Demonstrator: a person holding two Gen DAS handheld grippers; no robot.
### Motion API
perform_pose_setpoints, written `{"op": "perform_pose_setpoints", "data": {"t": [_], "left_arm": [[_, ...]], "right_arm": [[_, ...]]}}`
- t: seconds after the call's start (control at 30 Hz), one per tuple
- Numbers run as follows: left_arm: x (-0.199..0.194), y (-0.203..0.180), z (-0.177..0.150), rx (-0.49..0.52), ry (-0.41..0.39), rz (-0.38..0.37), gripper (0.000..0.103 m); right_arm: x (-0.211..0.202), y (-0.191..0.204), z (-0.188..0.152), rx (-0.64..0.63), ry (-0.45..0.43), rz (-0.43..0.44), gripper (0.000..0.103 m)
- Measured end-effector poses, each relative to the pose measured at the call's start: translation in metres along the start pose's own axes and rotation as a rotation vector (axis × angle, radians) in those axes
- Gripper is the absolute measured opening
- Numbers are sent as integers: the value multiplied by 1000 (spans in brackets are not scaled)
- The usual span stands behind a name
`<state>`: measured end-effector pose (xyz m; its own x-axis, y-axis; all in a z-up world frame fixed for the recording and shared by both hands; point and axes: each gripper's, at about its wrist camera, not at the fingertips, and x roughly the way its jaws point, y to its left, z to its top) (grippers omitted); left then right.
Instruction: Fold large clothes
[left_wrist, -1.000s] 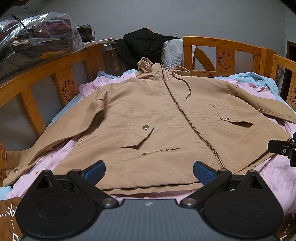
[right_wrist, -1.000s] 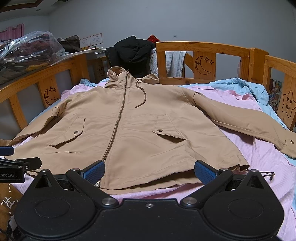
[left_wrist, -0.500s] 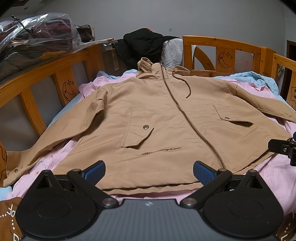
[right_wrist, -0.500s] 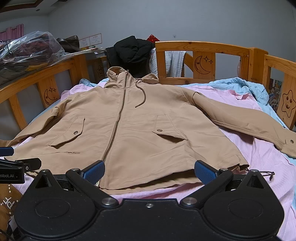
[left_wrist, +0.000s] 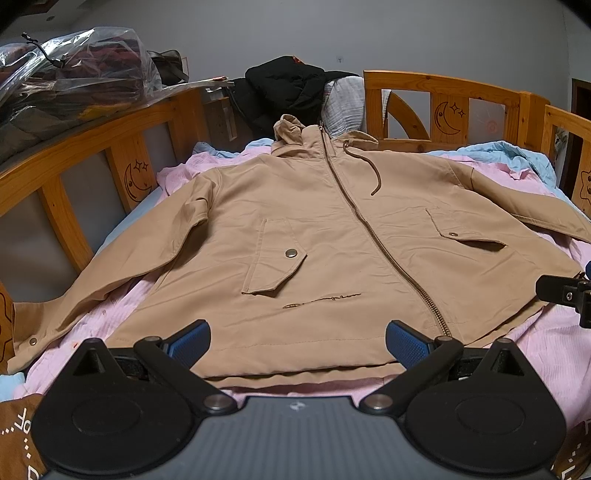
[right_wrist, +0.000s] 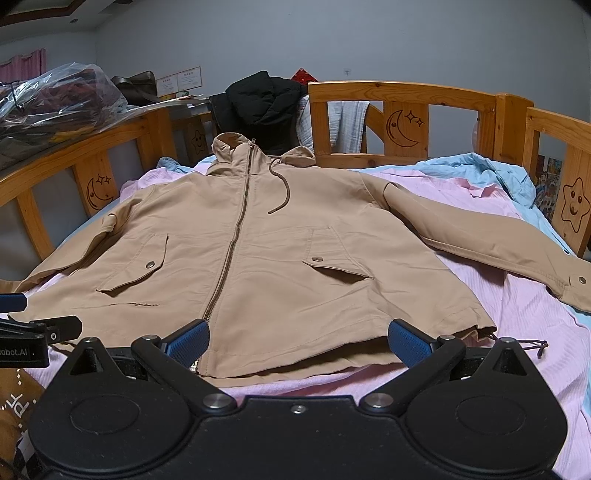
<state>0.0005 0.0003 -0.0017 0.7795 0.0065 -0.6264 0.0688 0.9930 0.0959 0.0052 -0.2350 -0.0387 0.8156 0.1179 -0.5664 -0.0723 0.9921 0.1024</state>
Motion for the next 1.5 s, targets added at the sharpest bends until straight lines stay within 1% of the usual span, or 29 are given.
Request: {"op": "perform_pose_setpoints", "data": {"t": [0.53, 0.67, 0.8, 0.9, 1.0, 1.07, 1.23, 1.3, 1.37, 1.43, 1.47, 1.5], "left_arm": [[1, 1, -3, 2, 5, -2, 103], [1, -1, -2, 7, 11, -10, 103], [11, -3, 3, 12, 41, -21, 103], [26, -9, 19, 43, 83, -45, 103], [46, -18, 46, 77, 120, -64, 103], [57, -25, 66, 87, 136, -83, 103], [81, -52, 112, 93, 190, -153, 103], [88, -64, 123, 97, 211, -177, 103], [95, -77, 130, 102, 222, -219, 103], [105, -91, 130, 104, 210, -286, 103], [110, -97, 128, 106, 209, -304, 103], [115, -103, 127, 107, 211, -311, 103]], "right_arm": [[-1, 2, 1, 2, 1, 0, 103], [0, -3, 0, 8, 3, -4, 103], [1, -4, 1, 23, 12, -13, 103], [3, -8, 5, 69, 45, -33, 103], [9, -24, 13, 155, 76, -83, 103], [13, -41, 21, 227, 89, -133, 103], [26, -99, 34, 459, 98, -225, 102], [30, -125, 36, 555, 75, -270, 99], [32, -154, 36, 667, 22, -335, 97], [34, -183, 30, 788, -44, -406, 93], [38, -200, 27, 856, -62, -446, 91], [41, -216, 22, 921, -74, -497, 86]]}}
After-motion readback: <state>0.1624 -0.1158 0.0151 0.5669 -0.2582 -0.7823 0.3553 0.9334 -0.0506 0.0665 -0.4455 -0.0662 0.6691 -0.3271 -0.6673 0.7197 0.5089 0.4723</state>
